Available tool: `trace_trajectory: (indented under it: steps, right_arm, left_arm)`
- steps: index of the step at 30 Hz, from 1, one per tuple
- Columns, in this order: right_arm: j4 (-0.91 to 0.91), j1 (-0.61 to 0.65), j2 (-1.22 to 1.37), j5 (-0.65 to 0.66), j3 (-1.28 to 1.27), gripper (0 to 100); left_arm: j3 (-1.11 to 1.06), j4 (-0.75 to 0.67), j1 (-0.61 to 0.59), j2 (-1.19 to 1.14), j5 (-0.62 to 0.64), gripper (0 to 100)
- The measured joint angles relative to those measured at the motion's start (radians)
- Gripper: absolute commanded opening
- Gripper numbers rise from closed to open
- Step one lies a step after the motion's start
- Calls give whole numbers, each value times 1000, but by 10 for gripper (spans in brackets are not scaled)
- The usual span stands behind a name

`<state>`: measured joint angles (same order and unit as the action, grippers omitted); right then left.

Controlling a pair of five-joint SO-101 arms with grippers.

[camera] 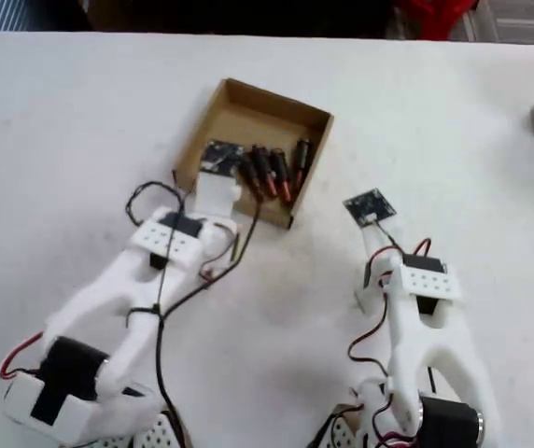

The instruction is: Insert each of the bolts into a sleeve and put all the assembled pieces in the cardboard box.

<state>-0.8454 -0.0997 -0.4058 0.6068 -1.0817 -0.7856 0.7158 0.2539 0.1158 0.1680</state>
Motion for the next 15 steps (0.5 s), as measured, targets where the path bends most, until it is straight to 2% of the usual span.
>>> trace_trajectory:
  steps: [8, 15]
  right_arm:
    - [5, 12, -3, -40, -5, 16]
    - [-48, 206, -3, -163, 26, 16]
  left_arm:
    - [-29, -38, -133, 0, 2, 20]
    - [-103, -155, -153, 32, -12, 21]
